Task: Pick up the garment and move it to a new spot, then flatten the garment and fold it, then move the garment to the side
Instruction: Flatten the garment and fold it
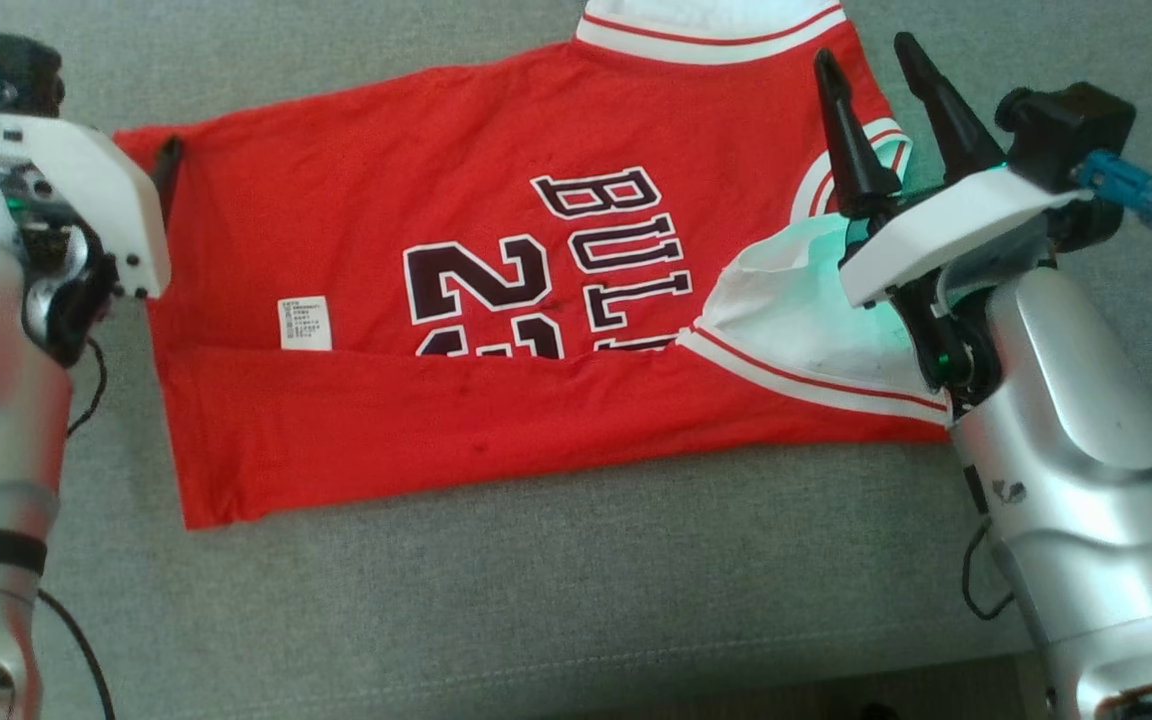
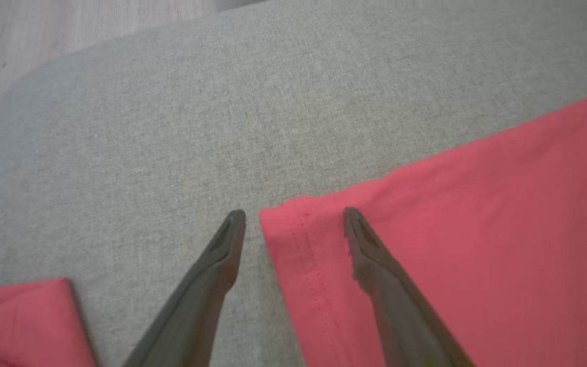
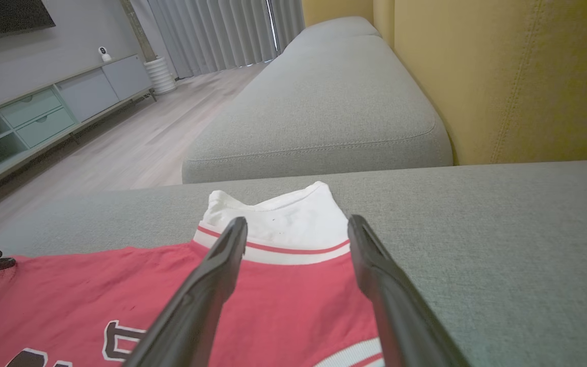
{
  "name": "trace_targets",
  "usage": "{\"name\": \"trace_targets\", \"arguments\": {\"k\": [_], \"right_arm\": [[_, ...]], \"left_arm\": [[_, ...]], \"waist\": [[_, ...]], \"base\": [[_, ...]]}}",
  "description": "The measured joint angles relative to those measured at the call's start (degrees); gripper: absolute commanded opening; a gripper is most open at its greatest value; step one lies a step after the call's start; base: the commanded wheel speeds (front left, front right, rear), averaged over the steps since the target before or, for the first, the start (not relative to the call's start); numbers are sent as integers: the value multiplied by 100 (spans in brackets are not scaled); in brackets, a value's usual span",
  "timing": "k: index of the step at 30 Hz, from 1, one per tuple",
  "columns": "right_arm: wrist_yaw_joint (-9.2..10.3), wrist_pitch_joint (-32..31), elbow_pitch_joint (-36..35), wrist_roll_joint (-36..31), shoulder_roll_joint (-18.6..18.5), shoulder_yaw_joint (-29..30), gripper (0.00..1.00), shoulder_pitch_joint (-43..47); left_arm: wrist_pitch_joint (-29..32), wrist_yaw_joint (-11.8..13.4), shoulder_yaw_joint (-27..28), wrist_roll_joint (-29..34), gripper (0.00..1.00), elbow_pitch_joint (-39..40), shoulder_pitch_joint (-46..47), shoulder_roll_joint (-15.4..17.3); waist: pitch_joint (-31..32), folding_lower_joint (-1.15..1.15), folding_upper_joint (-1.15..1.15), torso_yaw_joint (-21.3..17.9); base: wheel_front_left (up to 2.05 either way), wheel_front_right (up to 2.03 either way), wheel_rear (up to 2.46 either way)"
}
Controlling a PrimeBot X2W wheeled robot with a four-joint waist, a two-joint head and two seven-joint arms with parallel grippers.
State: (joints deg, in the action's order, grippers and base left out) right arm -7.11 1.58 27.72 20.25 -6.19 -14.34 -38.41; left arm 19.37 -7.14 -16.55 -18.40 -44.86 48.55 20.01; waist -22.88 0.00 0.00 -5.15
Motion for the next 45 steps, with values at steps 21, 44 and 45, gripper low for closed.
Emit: {"name": "trace_targets", "arguments": {"k": [21, 44, 45], "right_arm": [[0, -1033, 1549, -24, -559, 350, 100, -2138], [0, -2369, 3528, -797, -1088, 185, 53, -3785], [0, -2334, 3549, -835, -1084, 185, 35, -3786]], "left_arm": [[-244, -43, -1448, -645, 0, 502, 619, 77], [-1156, -43, -2598, -1147, 0, 300, 1355, -748], [-1200, -43, -2598, -1165, 0, 253, 1379, -755]], "waist": [[-641, 0, 0, 540], [-1179, 0, 0, 1746], [-1180, 0, 0, 1748]], "base": [[0, 0, 0], [0, 0, 0], [0, 0, 0]]}}
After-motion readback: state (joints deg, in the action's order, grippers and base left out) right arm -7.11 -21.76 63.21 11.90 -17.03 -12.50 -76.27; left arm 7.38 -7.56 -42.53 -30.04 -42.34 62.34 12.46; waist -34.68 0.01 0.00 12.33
